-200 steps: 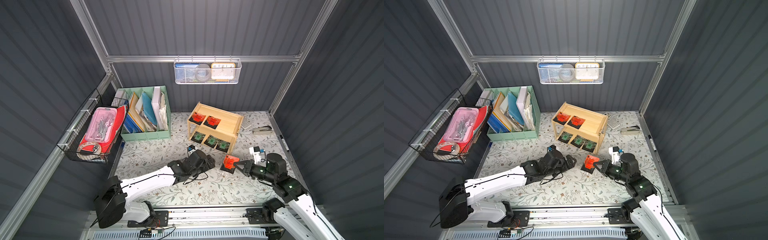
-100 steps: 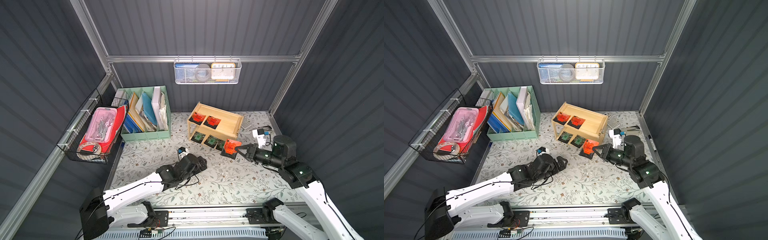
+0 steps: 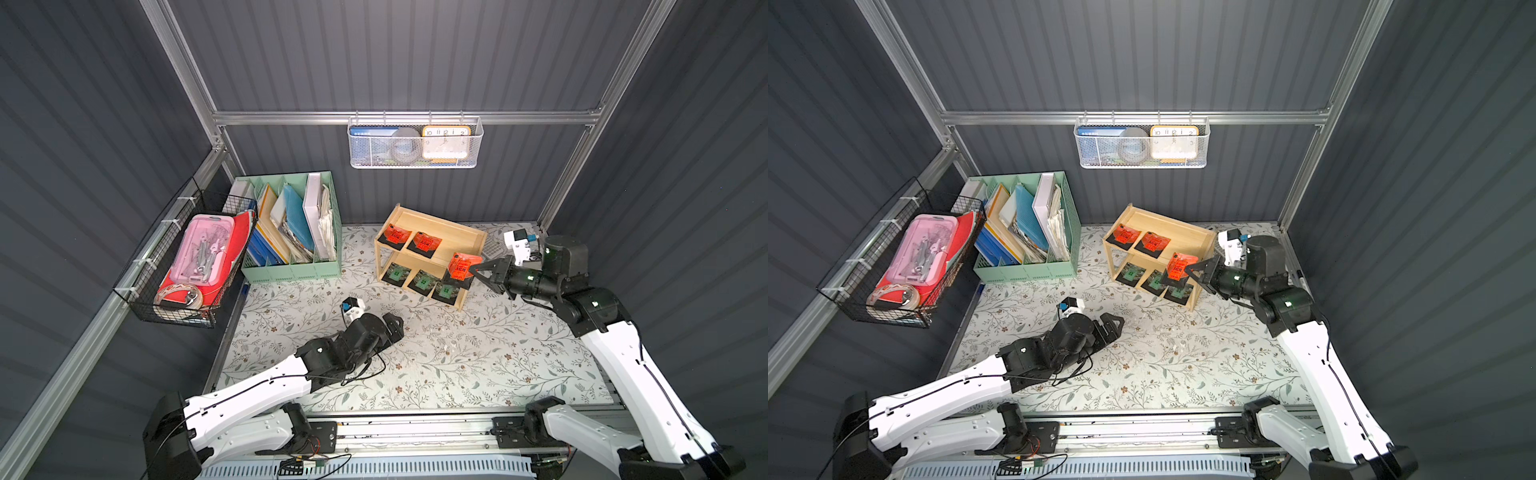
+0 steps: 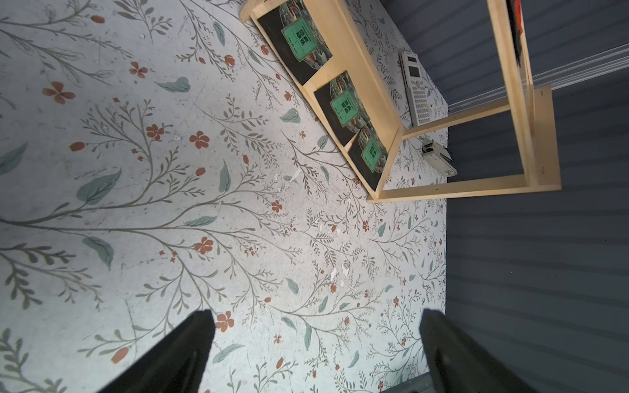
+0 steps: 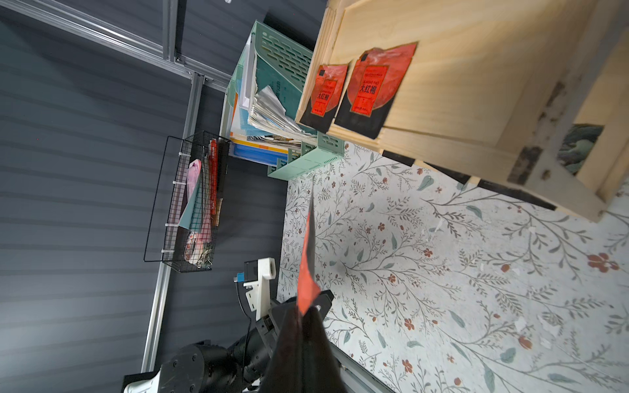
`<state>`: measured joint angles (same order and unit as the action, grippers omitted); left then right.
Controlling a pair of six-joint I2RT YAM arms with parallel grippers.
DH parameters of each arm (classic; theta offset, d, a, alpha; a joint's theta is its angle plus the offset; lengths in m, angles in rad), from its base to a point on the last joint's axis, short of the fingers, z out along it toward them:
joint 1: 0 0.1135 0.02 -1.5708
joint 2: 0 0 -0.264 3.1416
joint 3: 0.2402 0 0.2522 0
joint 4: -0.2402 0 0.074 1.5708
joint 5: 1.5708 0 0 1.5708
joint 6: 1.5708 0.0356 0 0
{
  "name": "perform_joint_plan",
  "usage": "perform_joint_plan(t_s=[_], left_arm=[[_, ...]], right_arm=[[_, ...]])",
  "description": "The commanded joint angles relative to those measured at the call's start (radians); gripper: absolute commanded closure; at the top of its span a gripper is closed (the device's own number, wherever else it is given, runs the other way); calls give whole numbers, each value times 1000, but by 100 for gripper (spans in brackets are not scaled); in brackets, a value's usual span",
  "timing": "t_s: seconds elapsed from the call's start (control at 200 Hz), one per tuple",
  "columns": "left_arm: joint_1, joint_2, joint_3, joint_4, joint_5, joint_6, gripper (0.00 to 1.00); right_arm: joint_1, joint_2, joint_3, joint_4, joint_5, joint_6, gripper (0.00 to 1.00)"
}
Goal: Place the tea bags on the shelf by color
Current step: Place the tea bag on the shelf.
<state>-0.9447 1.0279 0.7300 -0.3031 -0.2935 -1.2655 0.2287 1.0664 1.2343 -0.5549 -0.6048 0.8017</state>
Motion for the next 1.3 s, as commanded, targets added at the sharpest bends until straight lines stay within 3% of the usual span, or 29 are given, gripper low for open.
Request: perform_joint_plan(t_s=[0.0,0.315,0.6,1.296], left_arm=[[-2,-3,-3,-2,-25,1,0],[-2,-17,-4,-3,-26,0,0],[-2,-17,-1,-8,-21,-6,0],[-2,-3,6,-18,-24,-23,0]], right_arm=[[-35,46,54,-21,-51,-4,100],[-110,217,172,-31,-124,-29,100],[-121,331,246,-79,-66,-52,100],[-126,535,323,-44,-67,-37,100]])
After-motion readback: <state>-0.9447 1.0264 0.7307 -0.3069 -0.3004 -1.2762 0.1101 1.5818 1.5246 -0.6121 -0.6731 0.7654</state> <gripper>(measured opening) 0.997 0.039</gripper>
